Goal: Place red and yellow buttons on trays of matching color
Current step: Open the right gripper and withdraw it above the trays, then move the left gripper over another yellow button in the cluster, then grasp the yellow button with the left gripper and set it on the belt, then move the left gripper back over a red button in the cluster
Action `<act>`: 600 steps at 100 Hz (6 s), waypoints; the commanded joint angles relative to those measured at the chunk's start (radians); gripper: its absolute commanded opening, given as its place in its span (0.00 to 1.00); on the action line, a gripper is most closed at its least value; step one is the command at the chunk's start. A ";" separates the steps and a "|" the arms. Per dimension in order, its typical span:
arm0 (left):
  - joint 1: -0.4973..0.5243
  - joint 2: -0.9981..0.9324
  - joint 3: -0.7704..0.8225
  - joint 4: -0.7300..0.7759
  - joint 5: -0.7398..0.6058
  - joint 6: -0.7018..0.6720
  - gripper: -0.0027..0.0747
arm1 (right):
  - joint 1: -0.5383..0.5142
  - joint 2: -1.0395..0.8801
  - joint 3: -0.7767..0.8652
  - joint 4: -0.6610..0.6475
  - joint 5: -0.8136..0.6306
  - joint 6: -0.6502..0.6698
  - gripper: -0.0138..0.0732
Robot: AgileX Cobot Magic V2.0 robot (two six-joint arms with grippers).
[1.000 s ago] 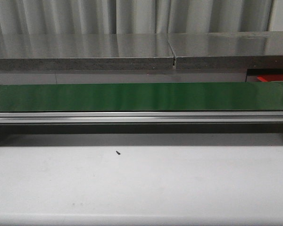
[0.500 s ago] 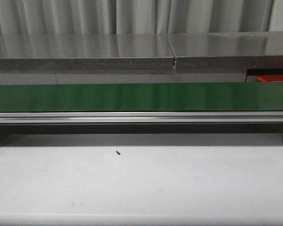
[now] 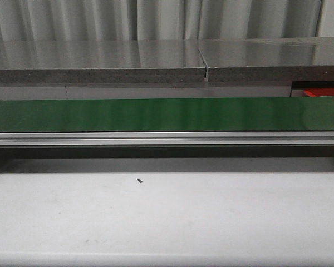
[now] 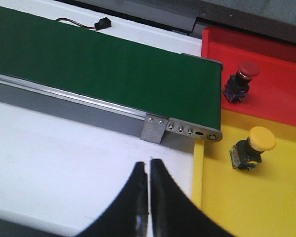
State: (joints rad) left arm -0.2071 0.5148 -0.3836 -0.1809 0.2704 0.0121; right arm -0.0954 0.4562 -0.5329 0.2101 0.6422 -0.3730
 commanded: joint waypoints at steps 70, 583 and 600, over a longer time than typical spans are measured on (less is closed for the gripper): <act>-0.007 0.057 -0.132 -0.009 0.163 -0.007 0.30 | 0.000 0.004 -0.027 0.004 -0.065 0.002 0.05; 0.781 1.115 -1.025 -0.071 0.432 0.091 0.85 | 0.000 0.004 -0.027 0.004 -0.065 0.002 0.05; 0.793 1.204 -1.027 -0.073 0.375 0.091 0.85 | 0.000 0.004 -0.027 0.004 -0.065 0.002 0.05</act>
State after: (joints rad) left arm 0.5825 1.7199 -1.3827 -0.2371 0.7205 0.1106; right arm -0.0954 0.4562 -0.5329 0.2101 0.6422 -0.3714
